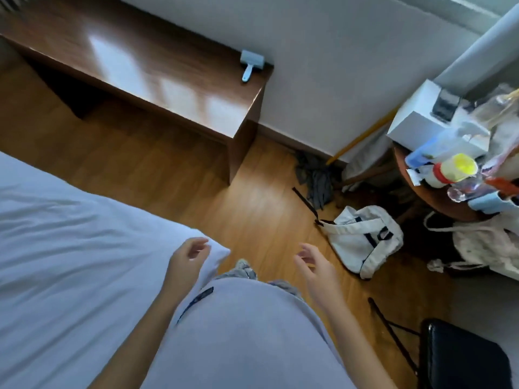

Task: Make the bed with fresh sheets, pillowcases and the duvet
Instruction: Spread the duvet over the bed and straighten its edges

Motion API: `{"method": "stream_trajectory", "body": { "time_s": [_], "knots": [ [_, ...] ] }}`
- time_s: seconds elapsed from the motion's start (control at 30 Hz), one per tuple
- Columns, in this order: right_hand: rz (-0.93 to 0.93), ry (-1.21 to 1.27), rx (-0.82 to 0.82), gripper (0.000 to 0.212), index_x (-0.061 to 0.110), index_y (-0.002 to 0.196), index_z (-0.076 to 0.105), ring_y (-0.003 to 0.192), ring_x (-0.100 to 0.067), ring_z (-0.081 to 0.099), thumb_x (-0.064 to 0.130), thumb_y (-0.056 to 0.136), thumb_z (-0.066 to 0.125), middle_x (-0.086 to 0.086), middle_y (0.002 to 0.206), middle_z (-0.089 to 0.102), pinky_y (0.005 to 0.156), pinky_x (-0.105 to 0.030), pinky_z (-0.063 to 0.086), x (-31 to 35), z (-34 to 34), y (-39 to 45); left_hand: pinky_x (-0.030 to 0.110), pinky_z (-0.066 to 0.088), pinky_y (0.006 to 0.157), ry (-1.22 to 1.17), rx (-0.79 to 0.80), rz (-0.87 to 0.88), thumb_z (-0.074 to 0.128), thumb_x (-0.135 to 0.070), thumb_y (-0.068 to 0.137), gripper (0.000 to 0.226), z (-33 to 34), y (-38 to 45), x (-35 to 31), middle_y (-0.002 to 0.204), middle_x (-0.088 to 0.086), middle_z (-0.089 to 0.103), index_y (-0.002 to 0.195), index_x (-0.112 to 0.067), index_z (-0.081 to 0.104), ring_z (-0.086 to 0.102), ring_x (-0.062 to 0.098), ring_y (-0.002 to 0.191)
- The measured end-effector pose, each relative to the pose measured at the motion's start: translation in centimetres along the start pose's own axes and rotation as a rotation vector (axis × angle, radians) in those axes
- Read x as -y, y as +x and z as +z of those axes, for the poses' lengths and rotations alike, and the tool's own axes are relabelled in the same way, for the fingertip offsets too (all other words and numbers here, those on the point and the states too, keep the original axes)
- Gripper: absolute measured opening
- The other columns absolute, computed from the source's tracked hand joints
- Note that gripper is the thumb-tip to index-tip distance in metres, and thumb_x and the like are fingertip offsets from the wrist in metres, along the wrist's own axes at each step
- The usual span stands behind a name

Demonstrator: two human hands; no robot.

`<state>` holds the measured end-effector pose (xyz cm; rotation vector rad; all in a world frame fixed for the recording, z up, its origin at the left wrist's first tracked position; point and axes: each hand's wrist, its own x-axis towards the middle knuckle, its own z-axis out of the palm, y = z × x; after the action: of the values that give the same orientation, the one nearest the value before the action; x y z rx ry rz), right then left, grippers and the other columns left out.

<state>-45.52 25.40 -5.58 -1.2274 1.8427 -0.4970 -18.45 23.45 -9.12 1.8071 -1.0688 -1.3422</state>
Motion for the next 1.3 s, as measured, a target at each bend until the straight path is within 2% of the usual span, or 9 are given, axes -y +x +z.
{"method": "stream_trajectory", "body": {
  "time_s": [0.13, 0.27, 0.47, 0.57, 0.7, 0.83, 1.0, 1.2, 1.3],
  "knots": [
    [-0.098, -0.040, 0.027, 0.028, 0.022, 0.122, 0.057, 0.096, 0.006, 0.056, 0.027, 0.094, 0.056, 0.012, 0.105, 0.063, 0.078, -0.012, 0.044, 7.1, -0.9, 9.8, 0.030, 0.051, 0.087, -0.054, -0.082, 0.057, 0.060, -0.014, 0.093, 0.013, -2.6, 9.6, -6.7, 0.101, 0.000, 0.069, 0.103, -0.020, 0.064, 0.064, 0.014, 0.098],
    [-0.155, -0.118, 0.147, 0.026, 0.022, 0.120, 0.057, 0.094, 0.003, 0.056, 0.027, 0.094, 0.056, 0.011, 0.102, 0.062, 0.078, -0.013, 0.045, 13.6, 1.0, 20.2, 0.031, 0.053, 0.088, -0.095, -0.205, -0.022, 0.060, -0.018, 0.093, 0.014, -5.1, 16.9, -8.0, 0.101, 0.000, 0.069, 0.106, -0.019, 0.063, 0.064, 0.017, 0.099],
    [-0.269, -0.233, 0.402, 0.017, 0.033, 0.111, 0.052, 0.095, -0.004, 0.059, 0.030, 0.095, 0.055, 0.014, 0.101, 0.060, 0.080, -0.017, 0.049, 23.7, 7.4, 35.7, 0.021, 0.050, 0.082, -0.138, -0.385, -0.270, 0.059, -0.024, 0.093, 0.012, -8.4, 25.7, -8.1, 0.102, -0.007, 0.066, 0.105, -0.024, 0.062, 0.062, 0.012, 0.099],
    [-0.319, -0.303, 0.532, 0.022, 0.026, 0.118, 0.054, 0.090, 0.005, 0.055, 0.029, 0.096, 0.053, 0.013, 0.101, 0.059, 0.067, -0.007, 0.041, 30.9, 11.0, 42.4, 0.022, 0.048, 0.084, -0.243, -0.525, -0.337, 0.060, -0.026, 0.093, 0.011, -12.3, 28.7, -10.2, 0.103, -0.009, 0.067, 0.104, -0.027, 0.063, 0.062, 0.010, 0.101],
    [-0.426, -0.367, 0.671, 0.030, 0.020, 0.123, 0.057, 0.096, -0.005, 0.059, 0.032, 0.095, 0.054, 0.005, 0.108, 0.064, 0.073, -0.011, 0.043, 40.8, 18.2, 48.7, 0.026, 0.048, 0.089, -0.369, -0.763, -0.357, 0.062, -0.026, 0.092, 0.011, -19.4, 32.3, -12.1, 0.103, -0.010, 0.068, 0.102, -0.030, 0.064, 0.062, 0.005, 0.101],
    [-0.509, -0.421, 0.812, 0.030, 0.020, 0.122, 0.058, 0.101, -0.009, 0.061, 0.032, 0.094, 0.056, 0.005, 0.108, 0.065, 0.084, -0.022, 0.048, 49.5, 27.5, 51.1, 0.016, 0.044, 0.084, -0.401, -0.931, -0.416, 0.060, -0.018, 0.093, 0.018, -26.2, 35.0, -11.2, 0.102, -0.009, 0.068, 0.097, -0.036, 0.061, 0.061, 0.002, 0.100],
    [-0.611, -0.524, 0.922, 0.033, 0.019, 0.124, 0.055, 0.098, -0.004, 0.058, 0.034, 0.094, 0.054, 0.007, 0.110, 0.061, 0.087, -0.026, 0.052, 57.8, 41.7, 50.5, 0.013, 0.044, 0.079, -0.420, -0.942, -0.482, 0.058, -0.015, 0.093, 0.017, -35.8, 39.8, -7.3, 0.100, -0.013, 0.065, 0.099, -0.031, 0.059, 0.059, 0.001, 0.095],
    [-0.702, -0.540, 0.952, 0.032, 0.018, 0.124, 0.056, 0.093, 0.001, 0.056, 0.030, 0.094, 0.055, 0.011, 0.107, 0.060, 0.072, -0.005, 0.041, 69.4, 53.9, 47.5, 0.000, 0.038, 0.070, -0.412, -0.955, -0.421, 0.059, -0.017, 0.094, 0.013, -53.5, 44.7, -6.4, 0.098, -0.019, 0.062, 0.105, -0.023, 0.062, 0.056, -0.010, 0.089],
    [-0.768, -0.547, 0.957, 0.033, 0.018, 0.124, 0.055, 0.097, -0.002, 0.056, 0.030, 0.094, 0.056, 0.009, 0.111, 0.060, 0.071, -0.004, 0.040, 75.5, 59.3, 47.7, 0.005, 0.041, 0.074, -0.410, -1.031, -0.381, 0.059, -0.019, 0.094, 0.013, -62.4, 46.5, -6.4, 0.100, -0.016, 0.064, 0.106, -0.023, 0.062, 0.057, -0.007, 0.092]
  ]
}}
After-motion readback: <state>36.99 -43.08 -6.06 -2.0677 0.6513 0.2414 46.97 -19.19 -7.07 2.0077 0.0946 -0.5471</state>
